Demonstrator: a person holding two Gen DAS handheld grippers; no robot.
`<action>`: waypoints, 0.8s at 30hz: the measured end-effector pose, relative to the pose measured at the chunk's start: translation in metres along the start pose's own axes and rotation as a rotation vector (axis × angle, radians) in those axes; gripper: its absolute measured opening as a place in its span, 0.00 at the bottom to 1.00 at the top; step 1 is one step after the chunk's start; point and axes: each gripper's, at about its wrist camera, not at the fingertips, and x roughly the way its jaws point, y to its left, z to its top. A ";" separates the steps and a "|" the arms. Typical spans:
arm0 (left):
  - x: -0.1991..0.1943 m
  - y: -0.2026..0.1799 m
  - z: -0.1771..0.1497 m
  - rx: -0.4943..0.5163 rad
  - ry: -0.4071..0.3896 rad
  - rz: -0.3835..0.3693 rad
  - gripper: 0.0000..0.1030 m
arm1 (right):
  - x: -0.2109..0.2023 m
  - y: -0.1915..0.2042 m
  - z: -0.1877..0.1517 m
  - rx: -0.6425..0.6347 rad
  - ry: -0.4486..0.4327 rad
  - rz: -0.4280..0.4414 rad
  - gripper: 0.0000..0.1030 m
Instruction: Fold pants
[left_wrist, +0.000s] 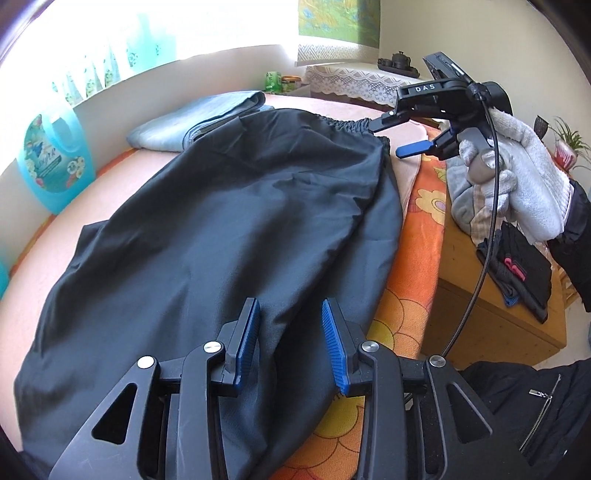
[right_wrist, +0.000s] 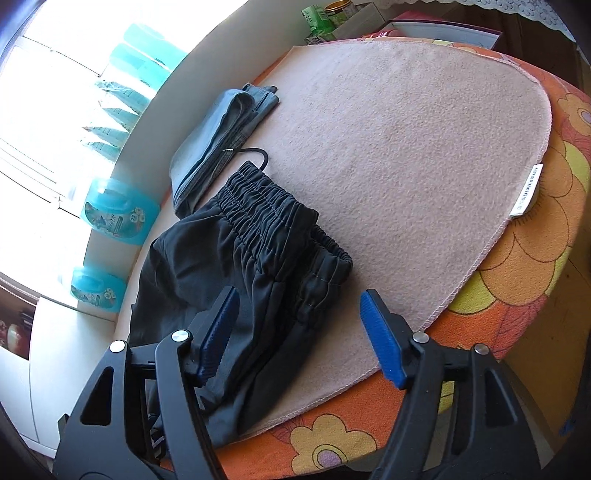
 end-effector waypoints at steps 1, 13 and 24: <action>0.001 0.000 -0.001 0.005 0.001 0.008 0.33 | 0.004 0.001 0.002 0.006 0.001 -0.004 0.70; 0.009 0.006 -0.002 -0.001 0.005 0.004 0.04 | 0.010 0.010 0.006 -0.022 -0.094 -0.071 0.32; -0.013 -0.021 -0.010 0.024 0.000 -0.149 0.03 | -0.015 -0.012 -0.003 0.047 -0.161 0.028 0.21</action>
